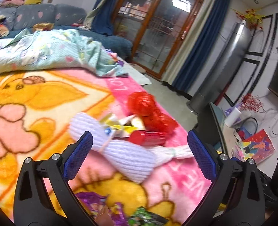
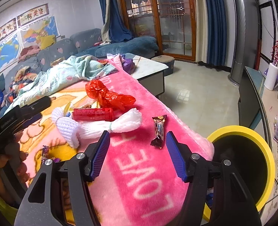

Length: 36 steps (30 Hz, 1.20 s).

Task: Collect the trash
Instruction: 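Move both tools back over the remaining trash on the blanket, then grasp the white foam net with the left tool while the right tool grasps the chocolate bar wrapper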

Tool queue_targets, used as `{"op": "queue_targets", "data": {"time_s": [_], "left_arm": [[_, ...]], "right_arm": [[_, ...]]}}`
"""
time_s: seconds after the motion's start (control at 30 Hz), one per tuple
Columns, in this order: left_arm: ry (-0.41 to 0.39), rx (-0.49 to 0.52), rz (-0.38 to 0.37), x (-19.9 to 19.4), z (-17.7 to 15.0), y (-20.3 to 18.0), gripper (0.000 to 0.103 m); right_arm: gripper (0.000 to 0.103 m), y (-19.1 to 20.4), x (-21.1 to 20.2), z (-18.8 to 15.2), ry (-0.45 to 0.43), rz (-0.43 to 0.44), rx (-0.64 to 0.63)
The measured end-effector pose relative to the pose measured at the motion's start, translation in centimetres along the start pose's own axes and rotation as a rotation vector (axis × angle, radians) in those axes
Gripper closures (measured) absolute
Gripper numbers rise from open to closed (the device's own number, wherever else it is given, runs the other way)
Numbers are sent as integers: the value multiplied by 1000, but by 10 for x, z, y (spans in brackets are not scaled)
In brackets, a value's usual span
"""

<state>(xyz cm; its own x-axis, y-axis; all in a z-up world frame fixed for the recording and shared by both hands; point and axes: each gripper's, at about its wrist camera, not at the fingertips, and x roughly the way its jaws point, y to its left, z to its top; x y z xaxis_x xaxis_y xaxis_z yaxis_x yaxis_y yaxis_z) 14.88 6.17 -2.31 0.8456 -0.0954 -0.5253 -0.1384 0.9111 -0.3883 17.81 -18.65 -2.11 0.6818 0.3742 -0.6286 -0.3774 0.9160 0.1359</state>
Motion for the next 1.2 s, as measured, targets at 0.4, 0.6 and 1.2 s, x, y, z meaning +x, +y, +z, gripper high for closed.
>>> {"op": "queue_targets", "data": {"time_s": [0.4,0.6,1.2], "left_arm": [[47,-165,52,20,-1,54,11],[104,-263,28,36,-4,69,15],[152,-302,64,48,-13,85,50]], "right_arm": [[46,-21,58,3,85,-77,35],[49,-29,82,3,122,-87,55],[84,-36,102,-8,137,-108,64]]}}
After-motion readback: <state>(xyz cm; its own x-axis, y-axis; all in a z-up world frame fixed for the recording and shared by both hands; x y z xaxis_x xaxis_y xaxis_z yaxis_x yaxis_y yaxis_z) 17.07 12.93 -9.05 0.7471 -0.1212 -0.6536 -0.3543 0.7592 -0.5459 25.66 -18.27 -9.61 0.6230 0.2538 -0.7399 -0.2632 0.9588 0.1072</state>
